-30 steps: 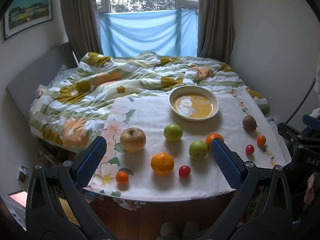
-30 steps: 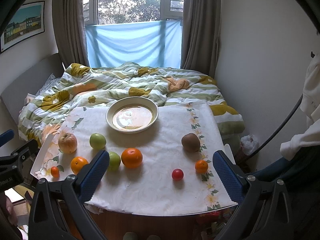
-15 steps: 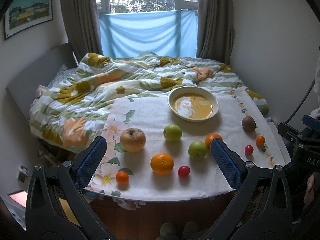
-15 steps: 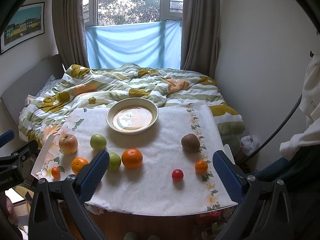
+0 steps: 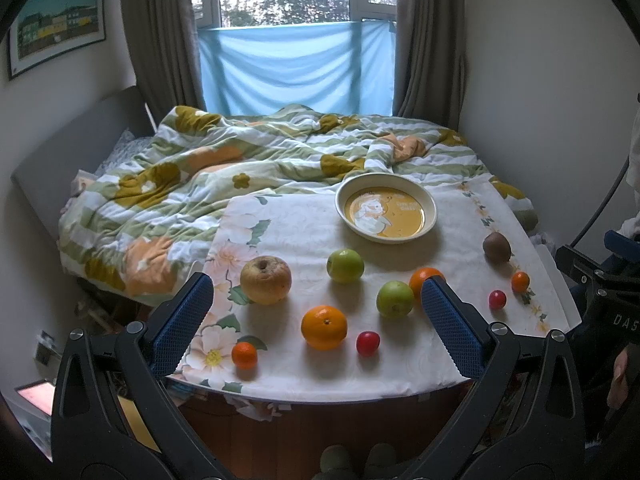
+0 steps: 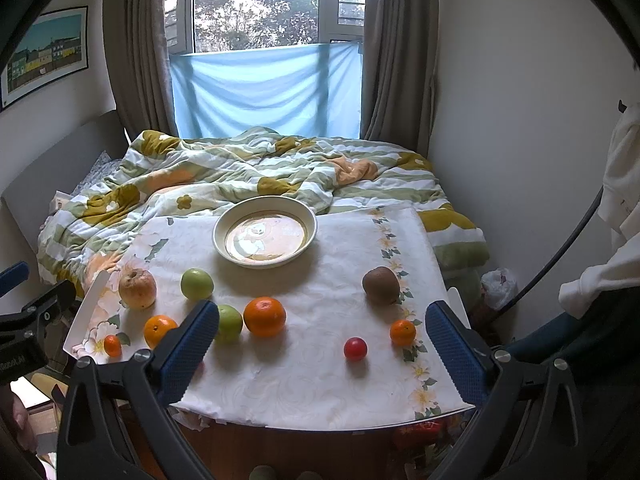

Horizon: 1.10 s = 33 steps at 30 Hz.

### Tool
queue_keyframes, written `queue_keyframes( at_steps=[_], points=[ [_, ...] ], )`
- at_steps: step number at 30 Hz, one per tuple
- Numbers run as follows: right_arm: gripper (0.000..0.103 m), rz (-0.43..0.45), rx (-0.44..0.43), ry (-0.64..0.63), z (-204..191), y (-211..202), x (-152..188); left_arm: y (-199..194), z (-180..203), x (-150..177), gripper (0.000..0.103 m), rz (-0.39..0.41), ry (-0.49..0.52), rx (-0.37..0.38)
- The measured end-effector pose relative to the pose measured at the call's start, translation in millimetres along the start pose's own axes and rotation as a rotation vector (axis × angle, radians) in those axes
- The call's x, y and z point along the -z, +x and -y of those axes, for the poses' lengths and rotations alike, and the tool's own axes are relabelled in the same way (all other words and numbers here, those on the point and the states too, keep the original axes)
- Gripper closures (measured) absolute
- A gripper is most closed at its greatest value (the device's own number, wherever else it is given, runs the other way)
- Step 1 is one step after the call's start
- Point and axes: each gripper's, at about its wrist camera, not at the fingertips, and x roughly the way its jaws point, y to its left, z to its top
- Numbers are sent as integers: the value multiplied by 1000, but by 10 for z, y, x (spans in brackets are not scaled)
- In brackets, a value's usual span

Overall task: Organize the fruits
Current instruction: 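Grasp the small tangerine with the left gripper while the right gripper grasps the red tomato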

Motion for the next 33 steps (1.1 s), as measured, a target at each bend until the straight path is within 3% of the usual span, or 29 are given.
queue_keyframes(
  at_steps=[9, 16, 33],
  points=[
    [0, 0, -18, -9, -30, -10, -11, -16, -27, 0, 0, -5, -11, -10],
    [0, -43, -74, -53, -129, 192, 6, 80, -300, 60, 0, -54, -65, -46],
    [0, -172, -250, -143, -722, 1101, 635, 905, -804, 775, 0, -200, -89, -73]
  ],
)
